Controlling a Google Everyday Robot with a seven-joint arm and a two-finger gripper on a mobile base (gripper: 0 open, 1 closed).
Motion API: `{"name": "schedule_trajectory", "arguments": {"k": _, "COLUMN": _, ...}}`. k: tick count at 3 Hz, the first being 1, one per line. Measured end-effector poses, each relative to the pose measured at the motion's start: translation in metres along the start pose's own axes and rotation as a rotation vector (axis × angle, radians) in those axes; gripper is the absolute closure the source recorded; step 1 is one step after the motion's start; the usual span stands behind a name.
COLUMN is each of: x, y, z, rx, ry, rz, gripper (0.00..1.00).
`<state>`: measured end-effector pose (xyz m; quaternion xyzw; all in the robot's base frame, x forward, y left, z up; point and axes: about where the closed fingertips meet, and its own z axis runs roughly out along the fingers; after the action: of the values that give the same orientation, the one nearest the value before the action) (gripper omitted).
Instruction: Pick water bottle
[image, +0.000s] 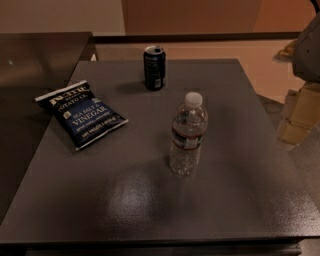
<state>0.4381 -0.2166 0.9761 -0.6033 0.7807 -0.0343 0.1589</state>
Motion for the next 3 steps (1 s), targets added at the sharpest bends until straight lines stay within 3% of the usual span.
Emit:
{"name": "schedule_trajectory", "arguments": {"k": 1, "x": -0.001, "y": 0.0, "z": -0.001, "rx": 0.002, "ry": -0.001, "rz": 0.0, "gripper": 0.0}}
{"name": "schedule_trajectory", "arguments": {"k": 2, "x": -0.01, "y": 0.01, "z": 0.005, "rx": -0.029, "ry": -0.055, "rz": -0.021, "gripper": 0.0}}
{"name": "schedule_trajectory", "arguments": {"k": 3, "x": -0.031, "y": 0.032, "z": 0.025, "rx": -0.107, "ry": -0.162, "rz": -0.052, "gripper": 0.0}}
